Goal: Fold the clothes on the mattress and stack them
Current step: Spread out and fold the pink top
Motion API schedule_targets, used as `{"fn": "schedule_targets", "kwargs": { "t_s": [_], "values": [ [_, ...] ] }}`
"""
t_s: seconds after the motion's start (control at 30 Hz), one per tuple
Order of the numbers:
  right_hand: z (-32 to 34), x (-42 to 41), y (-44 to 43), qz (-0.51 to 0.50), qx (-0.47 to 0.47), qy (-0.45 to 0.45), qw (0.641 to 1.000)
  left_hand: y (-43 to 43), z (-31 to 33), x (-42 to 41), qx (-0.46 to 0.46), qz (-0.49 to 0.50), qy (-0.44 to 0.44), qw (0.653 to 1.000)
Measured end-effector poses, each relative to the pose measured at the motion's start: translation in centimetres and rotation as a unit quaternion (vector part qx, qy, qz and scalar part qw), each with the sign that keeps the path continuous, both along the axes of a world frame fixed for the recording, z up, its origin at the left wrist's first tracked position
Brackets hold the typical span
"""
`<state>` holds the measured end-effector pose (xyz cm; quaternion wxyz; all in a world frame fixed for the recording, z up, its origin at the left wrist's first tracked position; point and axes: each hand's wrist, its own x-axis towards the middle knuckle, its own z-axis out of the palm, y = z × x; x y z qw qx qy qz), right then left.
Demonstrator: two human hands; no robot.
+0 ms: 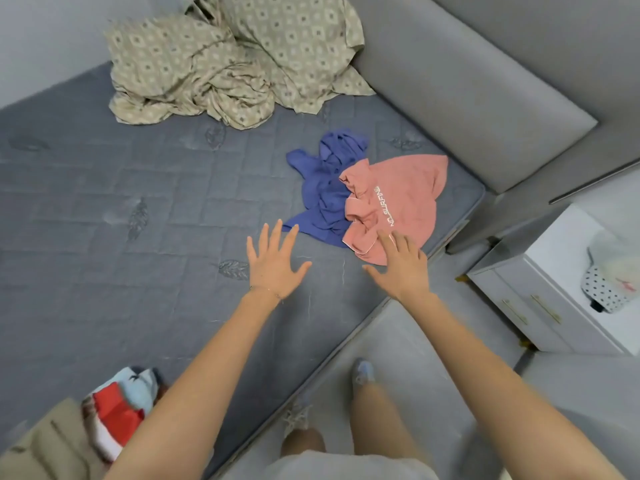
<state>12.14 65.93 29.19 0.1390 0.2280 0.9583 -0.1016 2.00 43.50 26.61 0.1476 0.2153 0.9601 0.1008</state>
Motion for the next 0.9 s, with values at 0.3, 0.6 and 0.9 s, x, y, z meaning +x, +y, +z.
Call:
{"fn": "schedule_targets", "kwargs": {
  "t_s": [0.3,0.6,0.9],
  "values": [
    [-6.0,-8.5,13.1,0.015,-0.010,-0.017,1.000,13.1,-5.6,-6.3,-0.024,0.025,-0.047,0.998],
    [-13.8,-18.8,21.3,0.183,-0.066,-0.109,0.975,22.0,-14.4,-8.5,-0.001,0.171,-0.174,0.970],
    [-24.4,-27.5,22.4,0.324,-0.041,-0.184,0.927,26.1,-24.5,-8.2,0.001,0.232,-0.281,0.931]
  ]
}}
